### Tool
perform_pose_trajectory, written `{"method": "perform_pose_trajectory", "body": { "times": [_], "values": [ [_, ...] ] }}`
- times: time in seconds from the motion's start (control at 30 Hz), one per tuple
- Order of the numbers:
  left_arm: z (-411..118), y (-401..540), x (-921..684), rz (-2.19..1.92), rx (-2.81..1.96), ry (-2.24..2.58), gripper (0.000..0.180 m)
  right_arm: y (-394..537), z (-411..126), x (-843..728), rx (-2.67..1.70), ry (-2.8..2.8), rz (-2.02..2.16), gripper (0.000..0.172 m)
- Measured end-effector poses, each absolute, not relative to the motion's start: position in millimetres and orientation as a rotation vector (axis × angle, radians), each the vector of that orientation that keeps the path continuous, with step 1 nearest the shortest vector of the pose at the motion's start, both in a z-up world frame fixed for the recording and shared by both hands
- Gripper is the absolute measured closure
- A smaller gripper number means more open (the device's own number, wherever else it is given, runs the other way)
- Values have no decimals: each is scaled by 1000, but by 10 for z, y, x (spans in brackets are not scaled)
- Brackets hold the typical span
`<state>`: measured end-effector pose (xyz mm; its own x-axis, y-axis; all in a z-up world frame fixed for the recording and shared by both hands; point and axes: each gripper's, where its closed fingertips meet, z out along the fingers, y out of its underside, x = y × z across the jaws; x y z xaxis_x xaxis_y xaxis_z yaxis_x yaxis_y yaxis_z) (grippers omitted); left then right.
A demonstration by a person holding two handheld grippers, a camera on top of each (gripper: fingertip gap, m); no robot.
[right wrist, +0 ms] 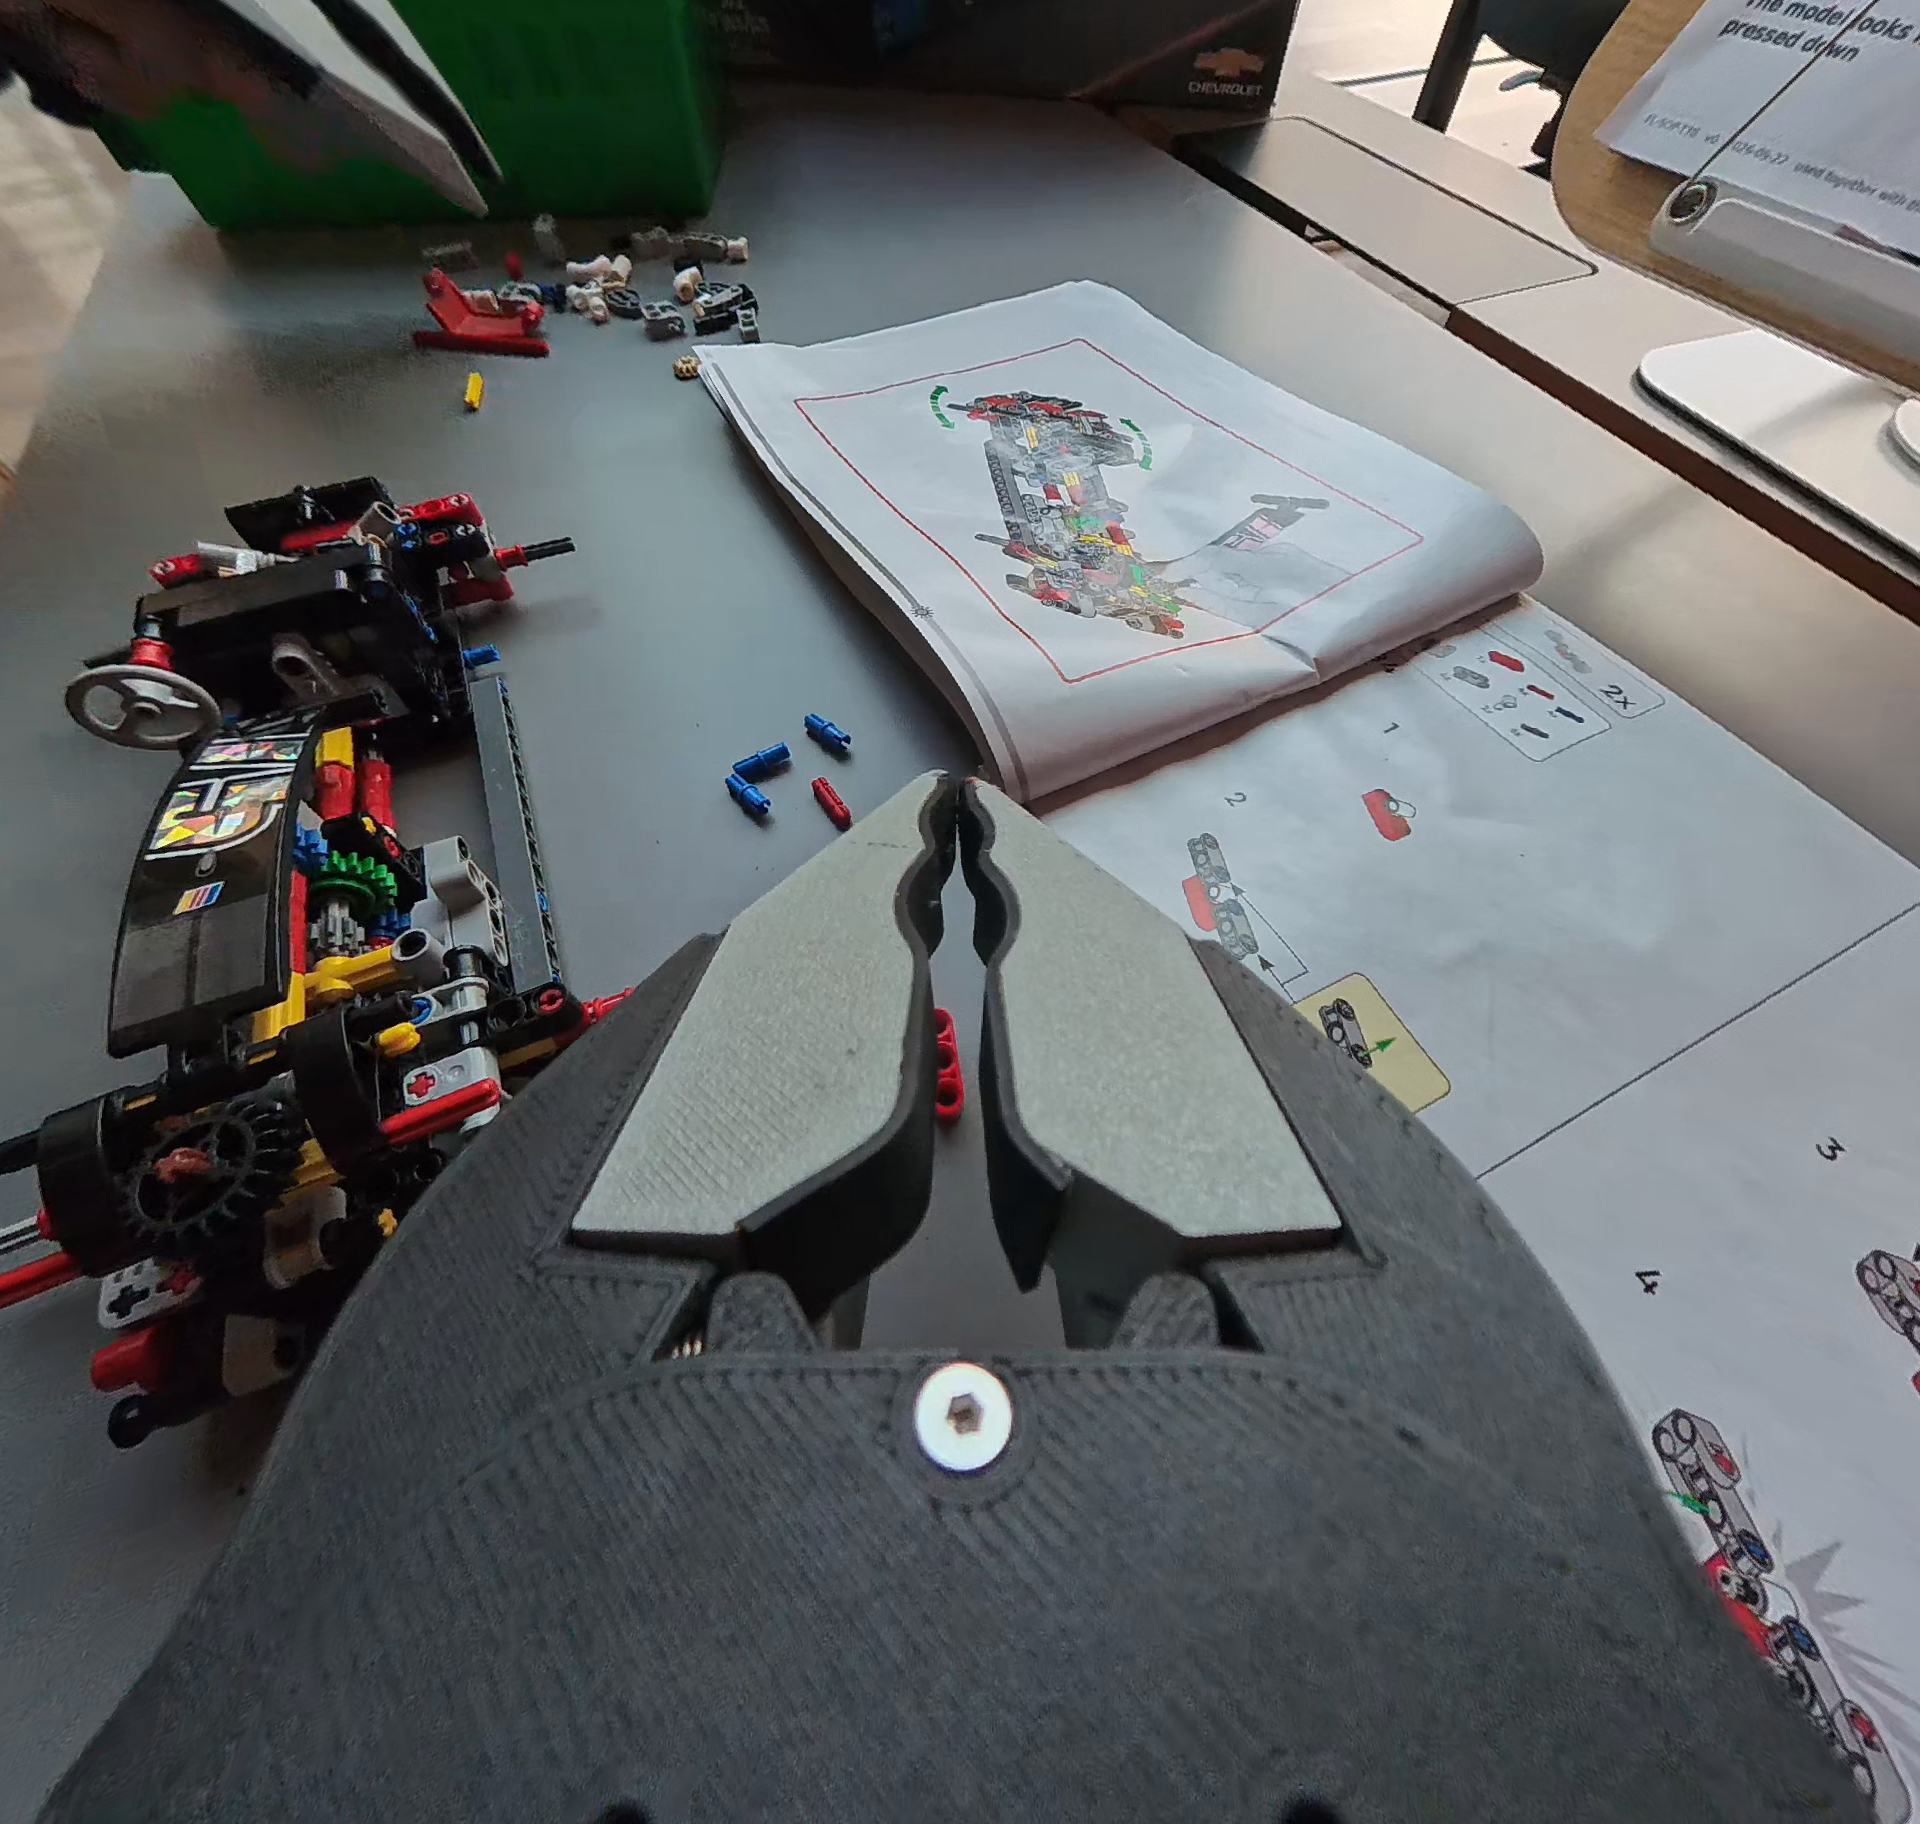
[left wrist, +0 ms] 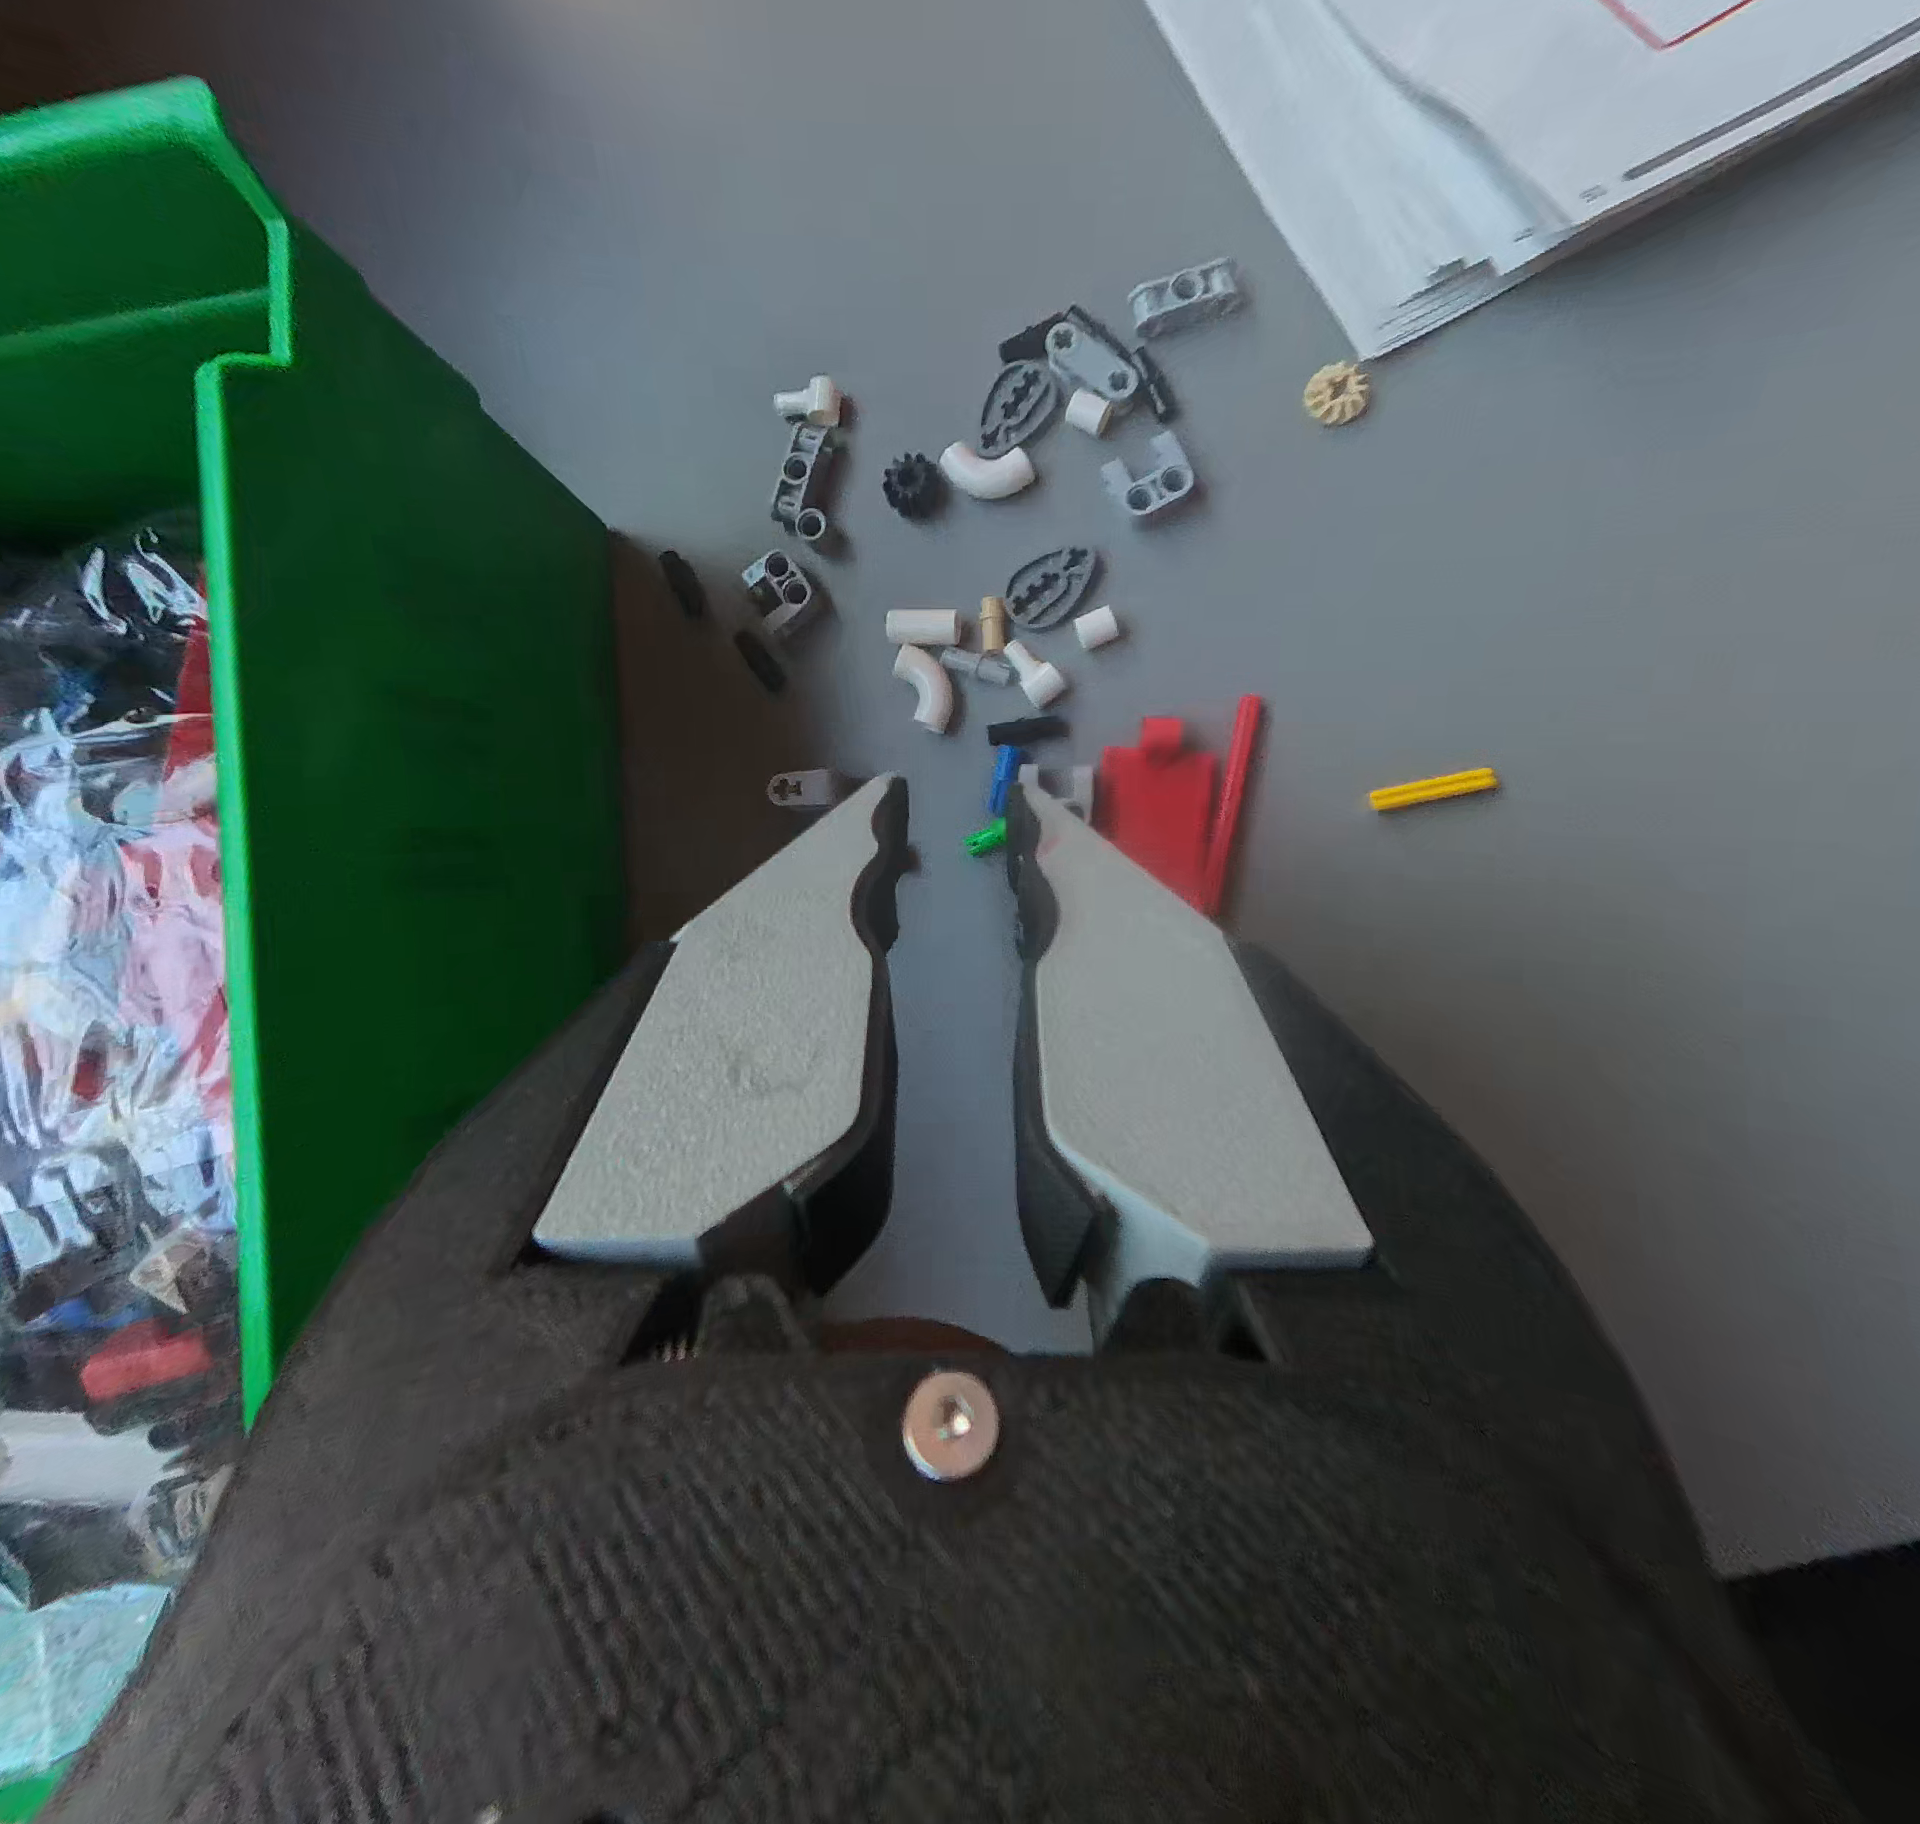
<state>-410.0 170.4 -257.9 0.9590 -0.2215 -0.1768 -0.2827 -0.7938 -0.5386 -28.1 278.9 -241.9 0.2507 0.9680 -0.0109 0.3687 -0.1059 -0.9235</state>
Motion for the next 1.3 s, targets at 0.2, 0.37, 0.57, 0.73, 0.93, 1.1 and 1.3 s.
{"method": "perform_pose_trajectory", "body": {
  "times": [0.2, 0.37, 0.57, 0.73, 0.93, 1.1, 1.3],
  "values": [
    [-2759, 1770, -4107, 89, -2566, 360, 168, 2788, -2420, -274, -1641, -1258, 847, 172],
    [-2856, 1742, -4139, 110, -2629, 415, 170, 2786, -2423, -275, -1645, -1262, 857, 172],
    [-2886, 1698, -4074, 57, -2649, 430, 168, 2776, -2431, -282, -1643, -1274, 853, 172],
    [-2894, 1702, -4057, 59, -2652, 437, 168, 2777, -2427, -281, -1642, -1272, 853, 172],
    [-2914, 1702, -4007, 3, -2649, 462, 178, 2776, -2430, -282, -1642, -1275, 851, 172],
    [-2910, 1696, -4030, 1, -2657, 455, 178, 2774, -2429, -283, -1640, -1276, 848, 172],
    [-2638, 1787, -3929, 32, -2564, 458, 178, 2773, -2429, -284, -1641, -1277, 849, 172]
  ]
}}
